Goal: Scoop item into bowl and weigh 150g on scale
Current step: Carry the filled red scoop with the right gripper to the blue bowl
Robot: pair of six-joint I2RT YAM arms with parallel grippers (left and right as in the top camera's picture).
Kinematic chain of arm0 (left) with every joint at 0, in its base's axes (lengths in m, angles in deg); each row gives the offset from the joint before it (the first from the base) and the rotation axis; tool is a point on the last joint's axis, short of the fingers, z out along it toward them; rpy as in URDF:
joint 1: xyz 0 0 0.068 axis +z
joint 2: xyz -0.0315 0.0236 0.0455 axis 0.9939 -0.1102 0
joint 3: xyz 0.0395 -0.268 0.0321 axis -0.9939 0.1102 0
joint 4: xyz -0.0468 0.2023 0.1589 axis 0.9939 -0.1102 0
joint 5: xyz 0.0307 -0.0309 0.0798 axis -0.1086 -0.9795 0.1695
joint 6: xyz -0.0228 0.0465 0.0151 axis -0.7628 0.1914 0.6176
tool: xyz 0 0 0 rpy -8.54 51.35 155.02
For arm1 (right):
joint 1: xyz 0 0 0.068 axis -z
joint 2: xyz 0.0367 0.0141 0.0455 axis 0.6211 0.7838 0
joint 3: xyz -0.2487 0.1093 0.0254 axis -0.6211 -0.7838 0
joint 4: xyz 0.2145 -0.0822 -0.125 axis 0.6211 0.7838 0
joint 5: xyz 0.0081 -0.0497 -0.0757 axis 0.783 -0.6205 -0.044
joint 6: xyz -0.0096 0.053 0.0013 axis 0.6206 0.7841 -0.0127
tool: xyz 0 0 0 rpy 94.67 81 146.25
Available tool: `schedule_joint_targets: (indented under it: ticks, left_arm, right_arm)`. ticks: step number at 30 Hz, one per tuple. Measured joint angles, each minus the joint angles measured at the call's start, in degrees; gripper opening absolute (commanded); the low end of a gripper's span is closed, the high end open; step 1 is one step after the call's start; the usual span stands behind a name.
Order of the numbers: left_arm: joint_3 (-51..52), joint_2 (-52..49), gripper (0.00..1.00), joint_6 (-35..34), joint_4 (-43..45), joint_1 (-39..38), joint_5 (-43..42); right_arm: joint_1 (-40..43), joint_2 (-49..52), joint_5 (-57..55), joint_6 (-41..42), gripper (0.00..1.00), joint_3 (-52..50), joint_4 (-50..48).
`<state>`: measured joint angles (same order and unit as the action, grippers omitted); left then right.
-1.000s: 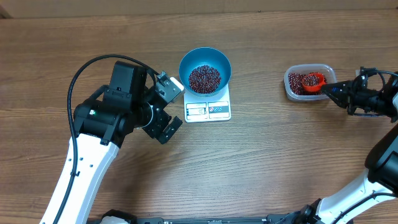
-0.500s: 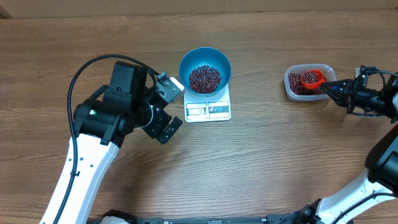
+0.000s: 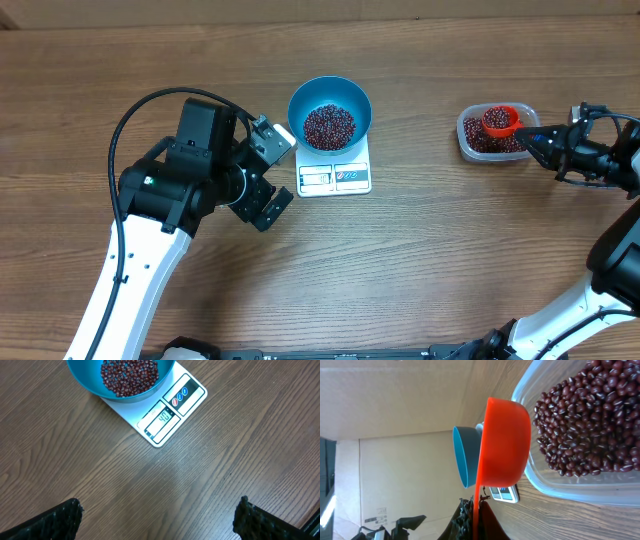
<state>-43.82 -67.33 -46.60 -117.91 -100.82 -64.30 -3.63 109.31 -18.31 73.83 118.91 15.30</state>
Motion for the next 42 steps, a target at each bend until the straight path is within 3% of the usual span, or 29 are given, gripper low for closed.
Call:
schedule_joint_targets:
  ticks: [42]
  left_arm:
    - [0.0,0.0,1.00,0.0,0.0,0.0,0.0]
  right_arm:
    - [-26.5,0.0,15.9,-0.2,0.04,0.0,-0.3]
